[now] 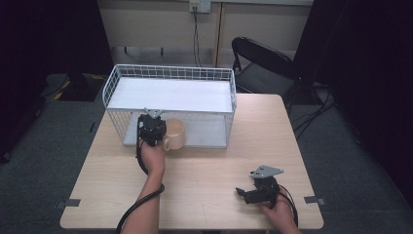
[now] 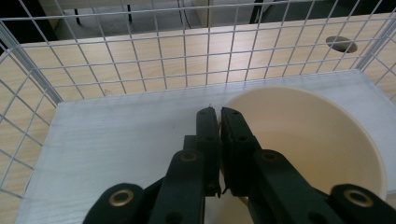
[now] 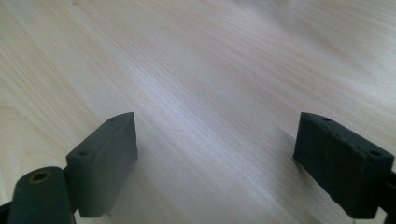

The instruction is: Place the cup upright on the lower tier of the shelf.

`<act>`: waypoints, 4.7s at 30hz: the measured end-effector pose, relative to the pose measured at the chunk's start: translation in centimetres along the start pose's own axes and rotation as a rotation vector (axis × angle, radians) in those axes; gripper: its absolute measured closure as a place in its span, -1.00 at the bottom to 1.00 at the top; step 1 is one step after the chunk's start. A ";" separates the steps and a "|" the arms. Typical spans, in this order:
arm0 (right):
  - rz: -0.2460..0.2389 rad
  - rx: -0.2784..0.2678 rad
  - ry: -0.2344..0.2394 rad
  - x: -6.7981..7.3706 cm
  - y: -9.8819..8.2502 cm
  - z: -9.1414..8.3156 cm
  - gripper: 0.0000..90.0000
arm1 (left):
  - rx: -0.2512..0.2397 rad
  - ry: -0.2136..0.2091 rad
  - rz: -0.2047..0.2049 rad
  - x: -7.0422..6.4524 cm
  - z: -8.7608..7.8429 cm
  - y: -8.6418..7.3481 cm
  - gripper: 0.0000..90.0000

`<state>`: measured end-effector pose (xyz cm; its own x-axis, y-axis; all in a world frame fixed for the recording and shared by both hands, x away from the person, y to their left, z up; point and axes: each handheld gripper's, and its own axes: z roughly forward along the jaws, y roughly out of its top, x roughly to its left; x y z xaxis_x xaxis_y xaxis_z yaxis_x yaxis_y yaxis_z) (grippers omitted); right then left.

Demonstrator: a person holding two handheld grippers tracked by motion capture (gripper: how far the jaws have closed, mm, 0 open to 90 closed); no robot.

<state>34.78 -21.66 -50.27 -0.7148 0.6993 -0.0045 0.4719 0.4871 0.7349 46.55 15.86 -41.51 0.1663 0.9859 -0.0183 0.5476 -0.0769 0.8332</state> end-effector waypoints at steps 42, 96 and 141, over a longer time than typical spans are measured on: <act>0.000 0.000 0.000 0.0 0.0 0.0 -0.72 | 0.080 -0.182 0.053 0.7 -3.6 -1.1 -0.27; 0.000 0.002 -0.001 0.0 0.0 0.0 -0.72 | 0.098 -0.146 0.014 -0.9 -0.5 -2.5 0.26; 0.000 0.002 -0.001 0.0 0.0 0.0 -0.72 | 0.099 -0.231 0.006 0.5 -2.3 -4.0 -0.55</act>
<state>34.78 -21.67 -50.26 -0.7146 0.6995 -0.0055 0.4725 0.4884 0.7336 42.57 16.98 -43.57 0.3468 0.9260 -0.1490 0.6218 -0.1080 0.7756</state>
